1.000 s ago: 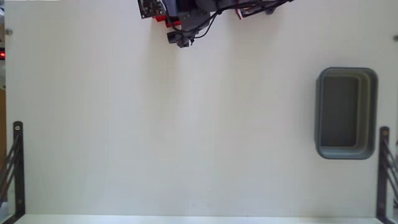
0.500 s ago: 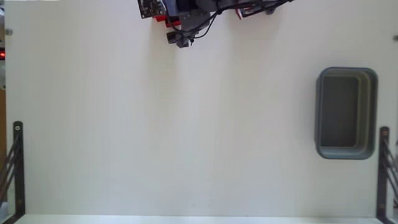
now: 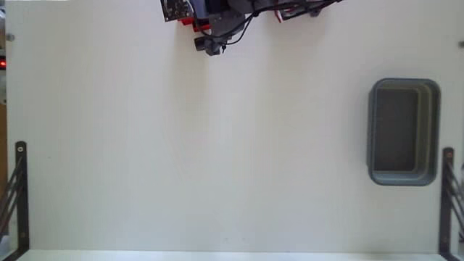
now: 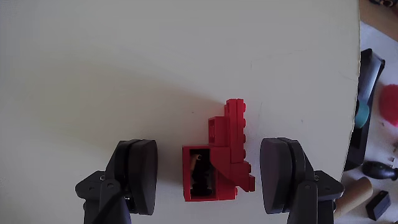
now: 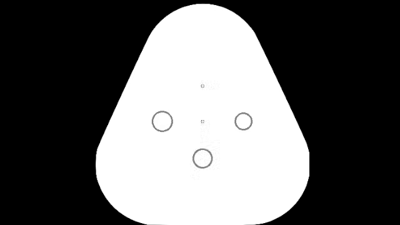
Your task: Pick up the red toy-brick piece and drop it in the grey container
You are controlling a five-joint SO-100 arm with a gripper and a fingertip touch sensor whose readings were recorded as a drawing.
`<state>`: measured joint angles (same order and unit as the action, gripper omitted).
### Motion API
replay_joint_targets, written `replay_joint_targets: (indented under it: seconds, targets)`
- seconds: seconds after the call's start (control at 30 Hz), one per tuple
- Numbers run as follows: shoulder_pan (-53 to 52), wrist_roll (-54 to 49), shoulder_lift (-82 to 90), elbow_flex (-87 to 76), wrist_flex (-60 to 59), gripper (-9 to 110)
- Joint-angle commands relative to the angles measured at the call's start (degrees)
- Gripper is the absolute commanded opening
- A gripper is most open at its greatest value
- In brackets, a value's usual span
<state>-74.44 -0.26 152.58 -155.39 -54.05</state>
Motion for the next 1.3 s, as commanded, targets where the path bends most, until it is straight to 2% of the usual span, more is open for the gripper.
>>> replay_joint_targets:
  seconds: [0.0, 1.27]
  targets:
    - [-1.4, 0.3, 1.6, 0.0, 0.8, 104]
    - [-1.4, 0.3, 1.6, 0.0, 0.8, 93]
